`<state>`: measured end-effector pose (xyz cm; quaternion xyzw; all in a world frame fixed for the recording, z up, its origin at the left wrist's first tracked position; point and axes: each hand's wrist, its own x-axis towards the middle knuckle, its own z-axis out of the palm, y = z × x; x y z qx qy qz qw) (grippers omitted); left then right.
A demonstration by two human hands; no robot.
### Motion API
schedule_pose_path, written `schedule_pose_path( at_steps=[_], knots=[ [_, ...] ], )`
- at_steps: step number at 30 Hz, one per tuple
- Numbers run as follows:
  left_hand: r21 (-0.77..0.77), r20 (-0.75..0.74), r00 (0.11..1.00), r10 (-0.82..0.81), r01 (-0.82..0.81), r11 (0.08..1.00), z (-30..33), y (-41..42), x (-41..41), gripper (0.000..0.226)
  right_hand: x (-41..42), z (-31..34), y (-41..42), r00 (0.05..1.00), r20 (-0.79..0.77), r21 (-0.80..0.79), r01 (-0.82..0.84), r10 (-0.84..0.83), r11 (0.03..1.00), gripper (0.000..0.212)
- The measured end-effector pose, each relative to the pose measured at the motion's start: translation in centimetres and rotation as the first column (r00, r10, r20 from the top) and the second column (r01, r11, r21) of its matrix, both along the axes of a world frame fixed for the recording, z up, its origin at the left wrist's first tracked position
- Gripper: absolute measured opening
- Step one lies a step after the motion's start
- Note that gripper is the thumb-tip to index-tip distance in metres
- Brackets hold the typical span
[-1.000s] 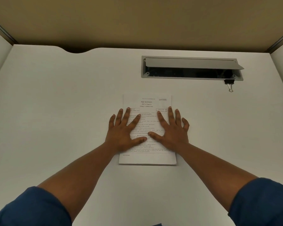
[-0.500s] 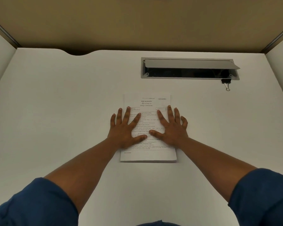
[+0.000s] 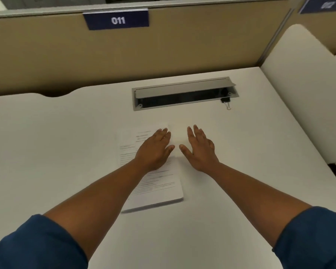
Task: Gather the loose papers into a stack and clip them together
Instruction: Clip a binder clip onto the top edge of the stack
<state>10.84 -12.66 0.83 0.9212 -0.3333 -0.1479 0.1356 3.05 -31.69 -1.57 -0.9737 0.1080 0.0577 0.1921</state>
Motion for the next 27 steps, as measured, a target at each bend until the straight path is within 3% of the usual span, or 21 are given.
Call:
schedule_pose_path(
  at_steps=[11,20,27],
  knots=[
    [-0.112,-0.139,0.981,-0.135,0.12,0.986,-3.9,-15.2,2.6,0.057,1.4,-2.5,-12.5,0.979,0.038,0.157,0.193,-0.201,0.969,0.065],
    [-0.201,-0.042,0.986,-0.163,0.152,0.968,-6.9,-22.3,5.6,0.064,5.4,-4.5,-17.6,0.92,0.186,0.247,0.296,-0.345,0.922,0.059],
    [-0.236,-0.019,0.992,-0.122,0.115,0.965,-6.8,-26.7,8.7,0.066,9.6,-4.8,-20.6,0.828,0.285,0.257,0.419,-0.483,0.871,0.042]
  ],
)
